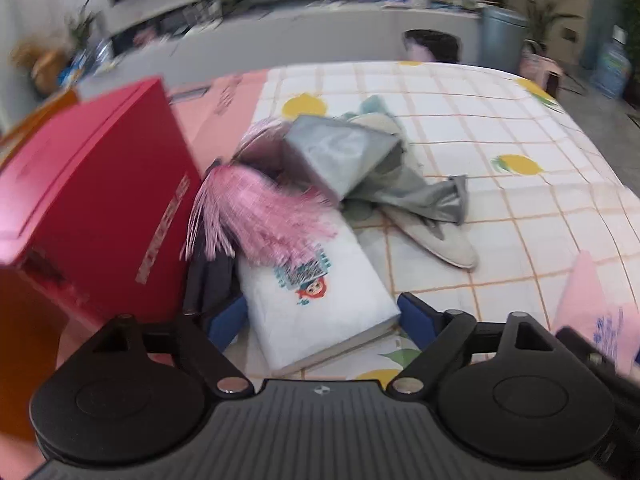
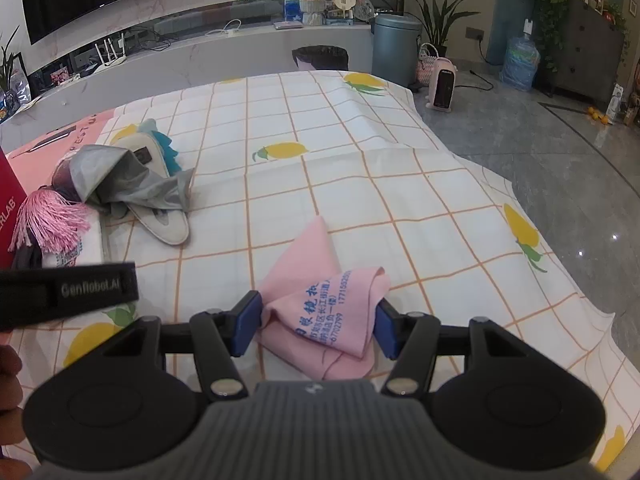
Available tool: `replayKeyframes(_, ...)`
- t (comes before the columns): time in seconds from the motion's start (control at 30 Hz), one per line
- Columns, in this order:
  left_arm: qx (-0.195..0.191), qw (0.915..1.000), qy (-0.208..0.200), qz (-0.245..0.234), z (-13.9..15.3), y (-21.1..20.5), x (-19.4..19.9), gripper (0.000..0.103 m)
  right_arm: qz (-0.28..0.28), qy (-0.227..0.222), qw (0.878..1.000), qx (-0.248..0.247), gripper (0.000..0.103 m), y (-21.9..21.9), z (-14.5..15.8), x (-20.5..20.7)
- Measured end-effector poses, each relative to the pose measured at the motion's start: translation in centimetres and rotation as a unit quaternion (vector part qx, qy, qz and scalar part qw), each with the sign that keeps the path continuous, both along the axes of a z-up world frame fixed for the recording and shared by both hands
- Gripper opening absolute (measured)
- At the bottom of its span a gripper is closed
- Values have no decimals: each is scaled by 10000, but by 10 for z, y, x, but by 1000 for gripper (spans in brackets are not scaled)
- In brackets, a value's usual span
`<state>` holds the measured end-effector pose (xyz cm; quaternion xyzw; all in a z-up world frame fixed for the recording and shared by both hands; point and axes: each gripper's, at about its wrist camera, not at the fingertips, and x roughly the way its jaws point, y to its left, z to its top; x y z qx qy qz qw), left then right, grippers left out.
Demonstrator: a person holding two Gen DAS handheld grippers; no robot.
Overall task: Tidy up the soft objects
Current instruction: 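Grasp white QR-code tissue pack with left gripper while right gripper holds pink cloth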
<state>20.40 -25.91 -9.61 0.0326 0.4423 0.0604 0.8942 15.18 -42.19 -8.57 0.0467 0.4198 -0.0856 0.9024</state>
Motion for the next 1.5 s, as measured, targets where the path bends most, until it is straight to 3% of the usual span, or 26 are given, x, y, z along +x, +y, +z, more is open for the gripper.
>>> replayKeyframes(0.13, -604, 9935, 325, 911, -1, 18, 11, 103, 54, -34, 9999, -85, 59, 5, -1, 0)
replayKeyframes(0.3, -648, 9903, 502, 1120, 0, 24, 21, 103, 70, -53, 9999, -75, 59, 4, -1, -1)
replayKeyframes(0.53, -633, 9893, 426, 1246, -2, 18, 30, 103, 71, -51, 9999, -74, 59, 5, -1, -2)
replayKeyframes(0.67, -594, 9934, 348, 913, 0, 17, 17, 103, 77, -56, 9999, -76, 59, 5, -1, -2)
replayKeyframes(0.8, -532, 9973, 272, 427, 5, 20, -5, 85, 96, -86, 9999, -80, 59, 5, -1, -3)
replayKeyframes(0.93, -402, 9983, 211, -378, 8, 21, -39, 83, 102, -93, 9999, -85, 58, 5, -1, -3)
replayKeyframes(1.1, -515, 9880, 342, -1415, 10, 27, -70, 83, 99, -94, 9999, -82, 58, 5, -1, -3)
replayKeyframes(1.2, -445, 9785, 310, -1988, 8, 29, -73, 91, 101, -94, 9999, -83, 58, 5, -1, -3)
replayKeyframes(1.37, -290, 9720, 322, -2311, 9, 22, -65, 95, 106, -100, 9999, -84, 59, 5, -1, -3)
replayKeyframes(1.5, -92, 9634, 100, -2676, 6, 17, -59, 96, 109, -115, 9998, -83, 59, 3, -1, -5)
